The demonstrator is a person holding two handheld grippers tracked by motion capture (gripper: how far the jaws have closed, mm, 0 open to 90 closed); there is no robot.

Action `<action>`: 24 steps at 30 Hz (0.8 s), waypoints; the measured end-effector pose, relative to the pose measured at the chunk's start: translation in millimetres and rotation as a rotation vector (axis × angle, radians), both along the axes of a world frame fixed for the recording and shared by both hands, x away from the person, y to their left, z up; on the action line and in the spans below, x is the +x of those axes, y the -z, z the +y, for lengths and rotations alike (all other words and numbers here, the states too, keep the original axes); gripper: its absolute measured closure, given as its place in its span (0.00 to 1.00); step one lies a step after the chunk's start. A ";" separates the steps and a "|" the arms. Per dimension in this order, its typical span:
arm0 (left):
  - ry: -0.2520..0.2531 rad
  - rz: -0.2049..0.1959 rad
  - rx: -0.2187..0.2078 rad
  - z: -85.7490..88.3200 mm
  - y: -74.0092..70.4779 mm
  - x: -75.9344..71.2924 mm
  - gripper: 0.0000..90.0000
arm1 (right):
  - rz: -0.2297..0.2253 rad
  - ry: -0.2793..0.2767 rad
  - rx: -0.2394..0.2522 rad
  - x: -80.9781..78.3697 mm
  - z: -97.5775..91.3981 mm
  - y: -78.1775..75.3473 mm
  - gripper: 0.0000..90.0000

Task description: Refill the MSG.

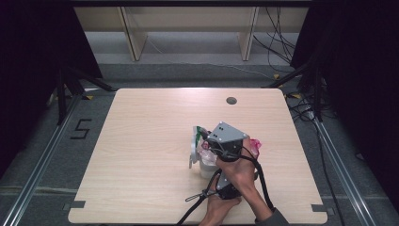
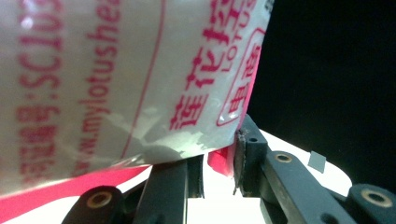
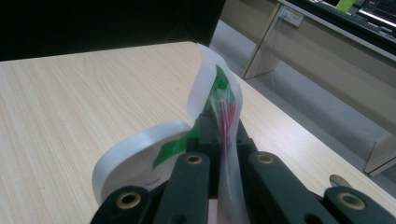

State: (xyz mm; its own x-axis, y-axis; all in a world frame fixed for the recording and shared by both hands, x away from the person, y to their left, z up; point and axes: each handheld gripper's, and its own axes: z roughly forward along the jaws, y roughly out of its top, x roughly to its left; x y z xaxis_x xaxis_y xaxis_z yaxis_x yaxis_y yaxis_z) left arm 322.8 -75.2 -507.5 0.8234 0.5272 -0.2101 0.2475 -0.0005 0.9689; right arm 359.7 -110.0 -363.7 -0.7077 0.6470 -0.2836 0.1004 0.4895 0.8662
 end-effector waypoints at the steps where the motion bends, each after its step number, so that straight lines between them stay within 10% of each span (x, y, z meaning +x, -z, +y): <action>1: -0.001 0.001 0.000 -0.2 0.3 -0.1 0.84 | 0.006 0.000 0.000 0.3 0.3 0.7 0.99; 24: 0.002 0.002 -0.004 -1.7 -2.4 0.1 0.84 | -0.004 0.005 0.001 -0.4 -0.3 -1.8 0.99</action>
State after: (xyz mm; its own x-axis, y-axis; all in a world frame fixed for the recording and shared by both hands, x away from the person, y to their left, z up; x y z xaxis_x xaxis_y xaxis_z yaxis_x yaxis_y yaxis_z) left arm 322.8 -76.8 -505.1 0.8242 0.5245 -0.2137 0.2491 0.0031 0.9685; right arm 359.3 -110.2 -361.9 -0.7035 0.6506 -0.2859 0.0996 0.4886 0.8668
